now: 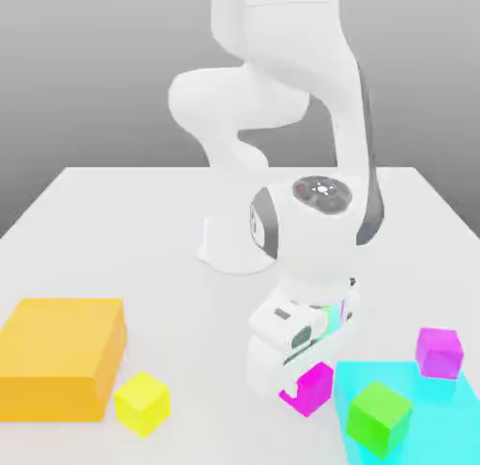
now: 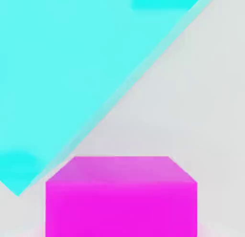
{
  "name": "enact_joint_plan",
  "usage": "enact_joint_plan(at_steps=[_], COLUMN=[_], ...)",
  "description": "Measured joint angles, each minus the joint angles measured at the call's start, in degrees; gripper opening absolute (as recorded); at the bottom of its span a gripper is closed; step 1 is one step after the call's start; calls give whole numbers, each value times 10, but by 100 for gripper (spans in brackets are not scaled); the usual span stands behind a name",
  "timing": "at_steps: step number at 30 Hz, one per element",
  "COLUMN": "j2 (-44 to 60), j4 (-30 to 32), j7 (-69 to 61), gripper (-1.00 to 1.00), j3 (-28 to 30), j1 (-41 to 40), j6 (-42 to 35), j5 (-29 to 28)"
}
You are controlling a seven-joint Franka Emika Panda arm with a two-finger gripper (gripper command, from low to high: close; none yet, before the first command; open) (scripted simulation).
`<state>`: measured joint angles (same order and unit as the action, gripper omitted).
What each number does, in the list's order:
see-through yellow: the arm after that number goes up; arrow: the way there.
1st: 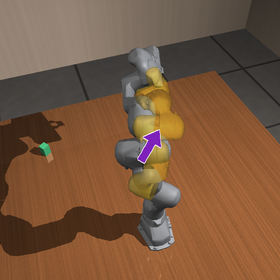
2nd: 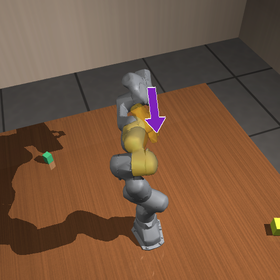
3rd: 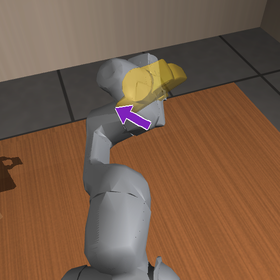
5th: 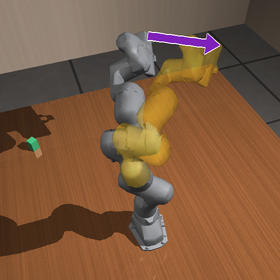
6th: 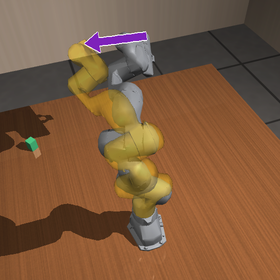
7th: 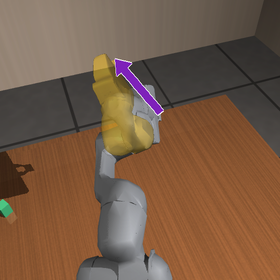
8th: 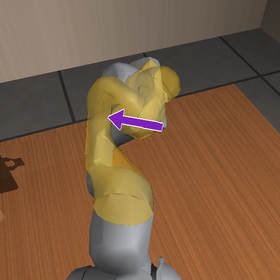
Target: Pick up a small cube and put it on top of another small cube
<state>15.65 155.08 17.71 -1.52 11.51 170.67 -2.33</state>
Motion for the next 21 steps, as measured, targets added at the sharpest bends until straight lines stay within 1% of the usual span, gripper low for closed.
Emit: enact_joint_plan(at_steps=[5, 6, 11, 14, 15, 17, 18, 19, 21], j2=[-97, -110, -153, -175, -168, -138, -119, -105, -105], j4=[17, 9, -69, -122, -129, -130, -127, -125, -125], j7=[-11, -7, 22, 39, 44, 53, 57, 60, 60], gripper=[-100, -100, -100, -100, -100, -100, -100, 100, 100], j3=[-9, -15, -62, -81, -83, -81, -74, -71, -71], j1=[-5, -2, 73, 119, 136, 155, 144, 142, 142], j6=[-80, -101, -222, -296, -297, -268, -246, -230, -230], j5=[15, 15, 21, 30, 28, 19, 14, 10, 10])
